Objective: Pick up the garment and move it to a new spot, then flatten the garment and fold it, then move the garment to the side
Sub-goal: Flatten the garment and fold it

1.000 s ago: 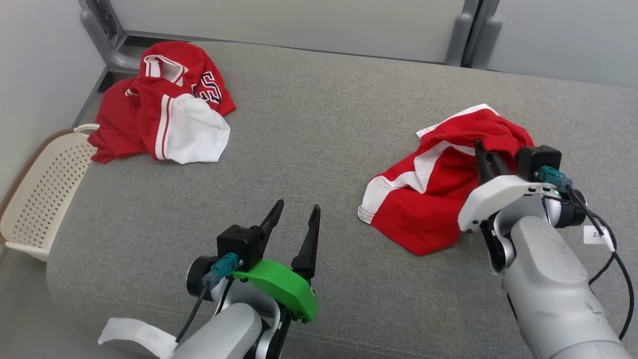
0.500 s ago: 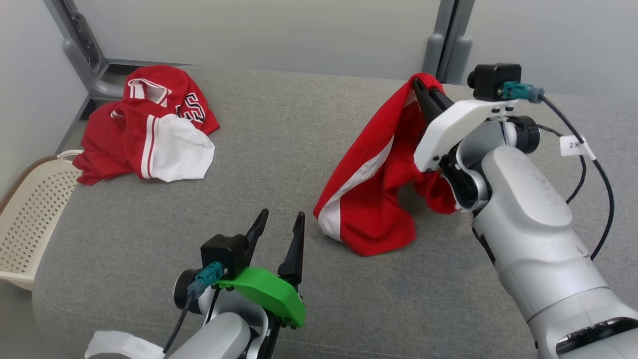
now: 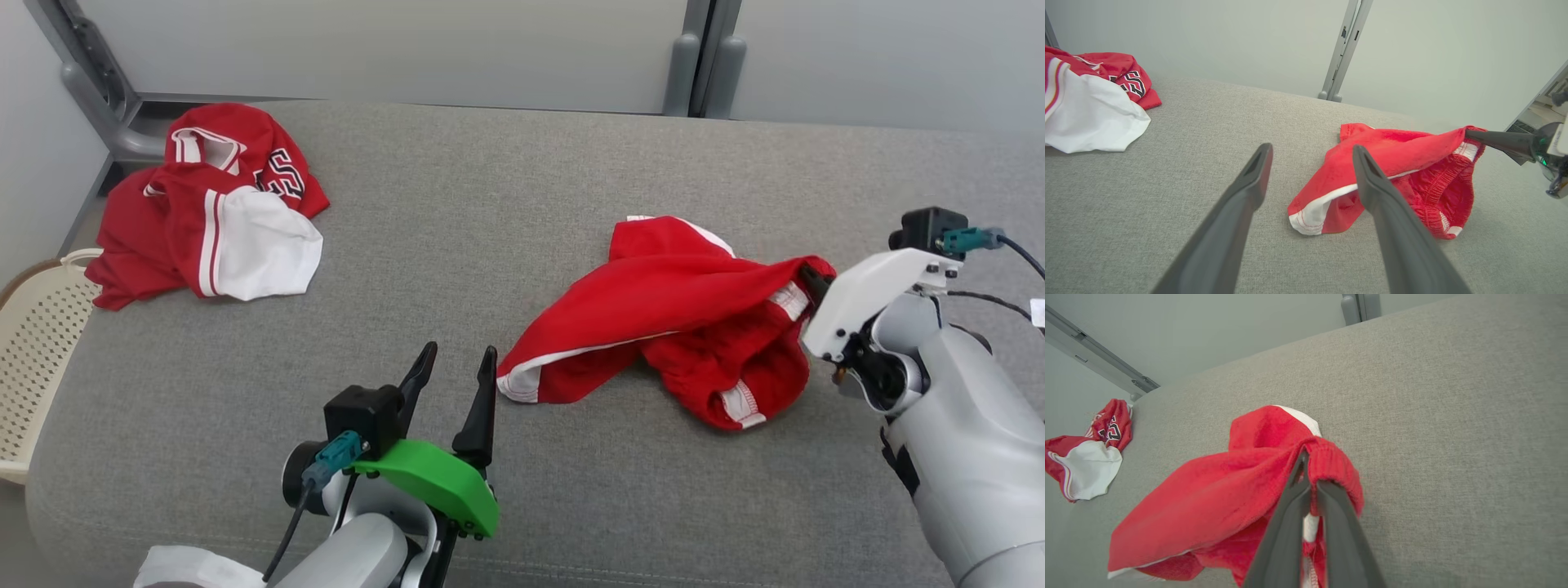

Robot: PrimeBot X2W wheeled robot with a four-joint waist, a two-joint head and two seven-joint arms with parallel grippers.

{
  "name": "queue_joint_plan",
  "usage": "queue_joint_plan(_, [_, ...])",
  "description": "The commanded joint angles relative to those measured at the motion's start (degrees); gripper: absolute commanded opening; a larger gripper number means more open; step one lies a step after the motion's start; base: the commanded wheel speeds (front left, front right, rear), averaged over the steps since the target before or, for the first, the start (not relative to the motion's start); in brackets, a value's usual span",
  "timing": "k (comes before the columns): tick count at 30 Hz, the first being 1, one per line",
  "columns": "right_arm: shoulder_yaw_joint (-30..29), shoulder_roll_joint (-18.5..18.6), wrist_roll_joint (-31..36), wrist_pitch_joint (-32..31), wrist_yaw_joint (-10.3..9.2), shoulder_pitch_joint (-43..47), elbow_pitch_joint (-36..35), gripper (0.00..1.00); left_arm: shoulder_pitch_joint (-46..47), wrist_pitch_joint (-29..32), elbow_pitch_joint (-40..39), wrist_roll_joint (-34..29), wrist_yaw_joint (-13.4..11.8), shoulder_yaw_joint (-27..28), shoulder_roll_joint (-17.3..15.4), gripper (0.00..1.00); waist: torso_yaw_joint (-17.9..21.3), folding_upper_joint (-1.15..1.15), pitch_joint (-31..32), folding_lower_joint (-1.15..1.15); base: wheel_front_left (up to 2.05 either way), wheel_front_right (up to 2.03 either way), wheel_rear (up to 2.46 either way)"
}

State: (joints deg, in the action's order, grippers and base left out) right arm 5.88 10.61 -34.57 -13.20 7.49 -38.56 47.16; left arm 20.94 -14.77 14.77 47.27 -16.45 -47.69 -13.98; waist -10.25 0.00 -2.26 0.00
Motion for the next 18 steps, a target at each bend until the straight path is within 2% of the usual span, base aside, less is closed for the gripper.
queue_joint_plan(1, [-0.31, 1.73, 0.01, -0.42, 0.00, 1.61, 0.61, 0.00, 0.78, -0.31, 0.08, -0.35, 0.38, -0.13, -0.18, 1.00, 0.51, 0.00, -0.78, 0.00, 0.00, 0.00, 0.00])
queue_joint_plan(6, [-1.09, 4.42, -1.17, -1.26, 0.00, 3.12, 1.01, 0.00, 0.99, -0.30, 0.37, -0.52, 0.73, -0.61, 0.16, 1.00, 1.07, 0.00, -1.27, 0.00, 0.00, 0.00, 0.00])
queue_joint_plan(15, [-0.72, 11.88, -2.55, -4.67, 0.00, 5.40, -1.39, 0.00, 1.23, 0.35, 1.32, -0.60, 1.74, -2.23, 1.11, 1.00, 1.95, 0.00, -1.59, 0.00, 0.00, 0.00, 0.00])
queue_joint_plan(18, [-0.70, 13.02, -2.88, -4.92, 0.00, 6.53, -0.91, 0.00, 1.18, 0.60, 1.69, -0.67, 2.20, -2.97, 1.32, 1.00, 2.10, 0.00, -1.75, 0.00, 0.00, 0.00, 0.00])
